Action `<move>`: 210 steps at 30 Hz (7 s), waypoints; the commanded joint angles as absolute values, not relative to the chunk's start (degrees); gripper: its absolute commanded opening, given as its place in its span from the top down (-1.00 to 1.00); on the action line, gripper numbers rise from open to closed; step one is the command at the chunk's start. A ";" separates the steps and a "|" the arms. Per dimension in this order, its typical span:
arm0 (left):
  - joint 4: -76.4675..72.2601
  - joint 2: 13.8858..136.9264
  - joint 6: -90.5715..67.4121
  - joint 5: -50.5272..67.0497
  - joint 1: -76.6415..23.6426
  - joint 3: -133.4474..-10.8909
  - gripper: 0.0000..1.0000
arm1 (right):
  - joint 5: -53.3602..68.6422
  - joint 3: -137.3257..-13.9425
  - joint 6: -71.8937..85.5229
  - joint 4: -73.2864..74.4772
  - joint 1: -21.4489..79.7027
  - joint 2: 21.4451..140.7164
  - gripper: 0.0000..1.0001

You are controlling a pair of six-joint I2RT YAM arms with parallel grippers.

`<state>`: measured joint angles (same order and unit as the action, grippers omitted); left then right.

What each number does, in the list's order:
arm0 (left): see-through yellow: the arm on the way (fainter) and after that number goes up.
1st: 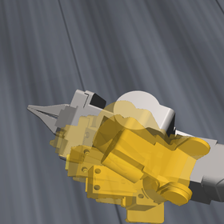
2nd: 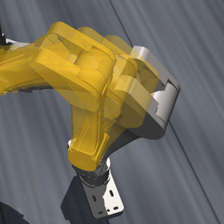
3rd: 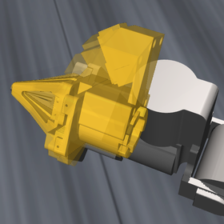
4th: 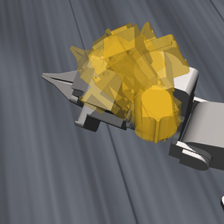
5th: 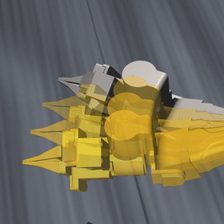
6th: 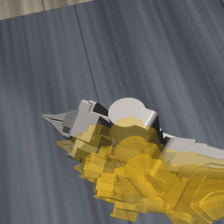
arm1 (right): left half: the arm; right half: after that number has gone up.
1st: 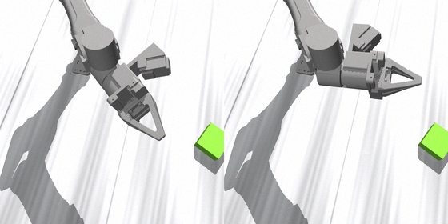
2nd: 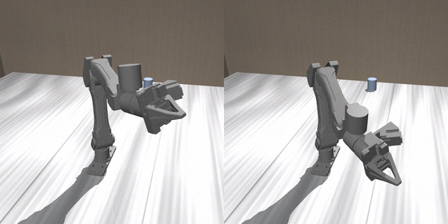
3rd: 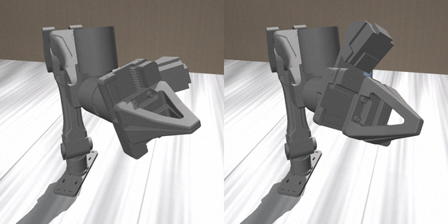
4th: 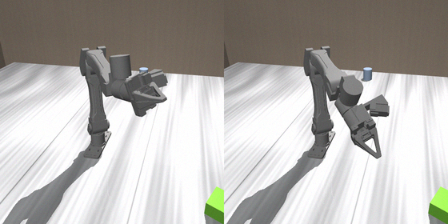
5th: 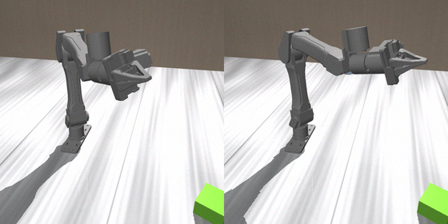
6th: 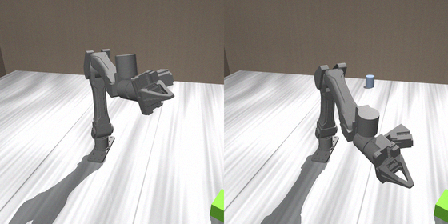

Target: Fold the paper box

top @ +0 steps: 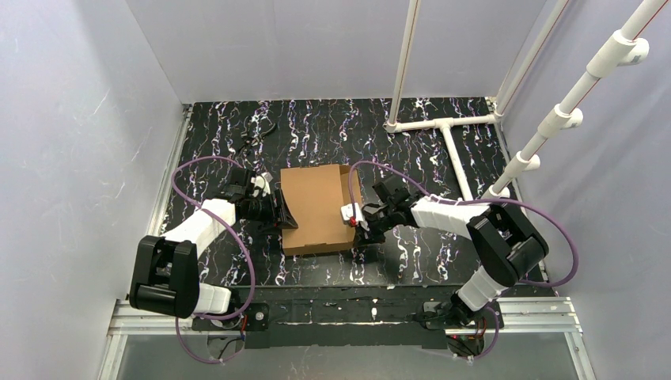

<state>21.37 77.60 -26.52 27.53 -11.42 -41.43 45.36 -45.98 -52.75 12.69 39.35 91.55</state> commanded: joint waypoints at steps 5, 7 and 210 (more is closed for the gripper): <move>21.90 78.85 -26.14 27.55 -11.52 -41.58 -0.15 | 36.36 -53.09 -52.22 19.28 45.56 92.28 0.97; 21.88 78.84 -26.10 27.64 -11.51 -41.57 -0.15 | 34.77 -56.24 -51.66 22.29 46.24 93.47 0.97; 8.08 68.58 -67.03 5.58 -35.60 -35.96 0.03 | 0.31 -43.13 6.74 5.40 36.83 80.57 0.97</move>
